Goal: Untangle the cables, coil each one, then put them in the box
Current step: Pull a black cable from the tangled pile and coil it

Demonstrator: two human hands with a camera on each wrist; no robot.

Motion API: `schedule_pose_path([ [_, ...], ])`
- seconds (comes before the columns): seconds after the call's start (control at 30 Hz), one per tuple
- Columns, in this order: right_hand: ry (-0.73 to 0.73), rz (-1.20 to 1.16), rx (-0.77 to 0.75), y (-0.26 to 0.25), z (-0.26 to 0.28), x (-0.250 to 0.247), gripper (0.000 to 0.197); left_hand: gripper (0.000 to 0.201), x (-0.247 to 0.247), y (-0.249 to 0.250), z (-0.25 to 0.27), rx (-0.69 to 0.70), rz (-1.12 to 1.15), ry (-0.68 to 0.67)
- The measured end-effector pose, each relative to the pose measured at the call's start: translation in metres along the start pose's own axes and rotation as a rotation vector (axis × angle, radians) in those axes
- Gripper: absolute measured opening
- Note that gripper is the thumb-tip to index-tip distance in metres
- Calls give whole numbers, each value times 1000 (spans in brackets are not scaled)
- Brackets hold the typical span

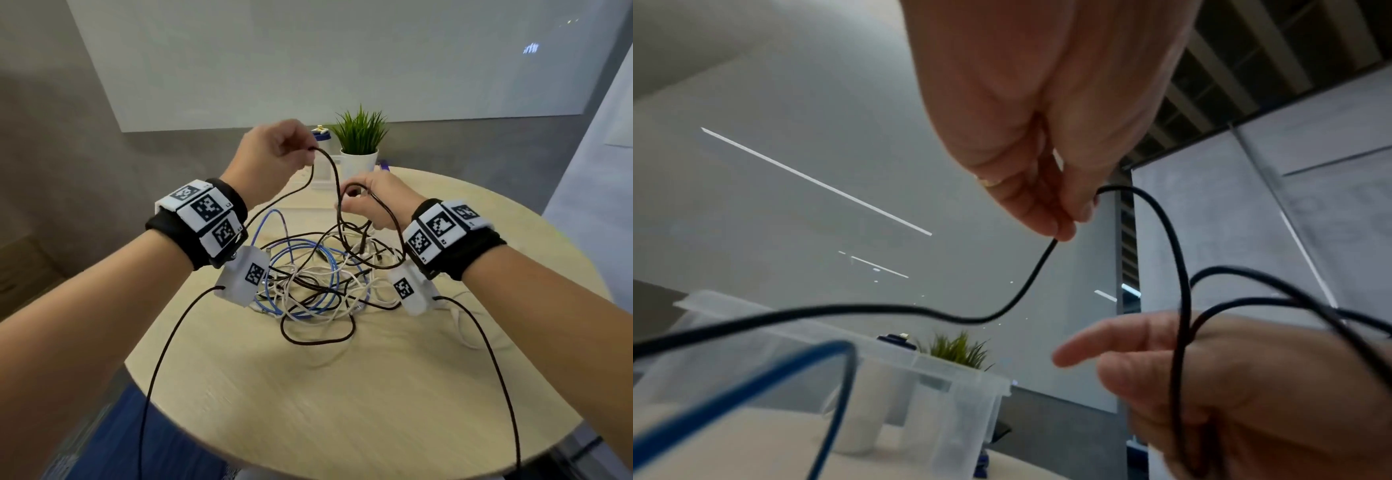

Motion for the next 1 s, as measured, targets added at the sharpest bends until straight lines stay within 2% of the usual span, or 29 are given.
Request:
schedule_pose_path([
  [0.07, 29, -76, -30, -8, -4, 3, 46, 26, 3, 13, 3, 88, 52, -62],
  [0.1, 43, -140, -56, -13, -5, 3, 48, 26, 5, 18, 5, 119, 103, -112],
  [0.2, 62, -273, -144, -32, -3, 4, 25, 22, 10, 25, 13, 161, 209, -246],
  [0.27, 80, -308, -164, -38, -4, 6, 8, 23, 7, 22, 17, 153, 253, -262],
  [0.3, 98, -296, -151, -35, -6, 6, 12, 24, 5, 19, 18, 132, 250, -236],
  [0.33, 110, -269, -131, -31, -7, 5, 17, 23, 3, 14, 18, 96, 203, -192],
  [0.4, 135, -318, -81, -26, -8, 0, 20, 24, -3, -3, 18, -28, -79, -98],
  [0.47, 194, -428, -46, -27, -5, -10, 21, 31, -4, -25, 20, -188, -420, -130],
  [0.57, 281, -448, -79, -28, -2, -24, 22, 19, -3, -43, 28, -293, -615, -220],
  [0.77, 474, -517, -103, -17, -5, -48, 25, 15, 1, -47, 38, -334, -669, -338],
  [0.9, 503, -503, -178, -19, -3, -54, 27, 28, 16, -43, 42, -295, -582, -356],
  [1.0, 487, -505, -190, -28, -1, -54, 28, 22, 32, -44, 45, -279, -559, -368],
])
Point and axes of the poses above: each hand's wrist, its own z-axis away from the middle knuckle, its own x-axis out of the palm, y = z × x, the point moved 4 cm from there along -z, towards the middle knuckle, and after that the axes turned 9 degrees about -x, right-handed, at the moved point
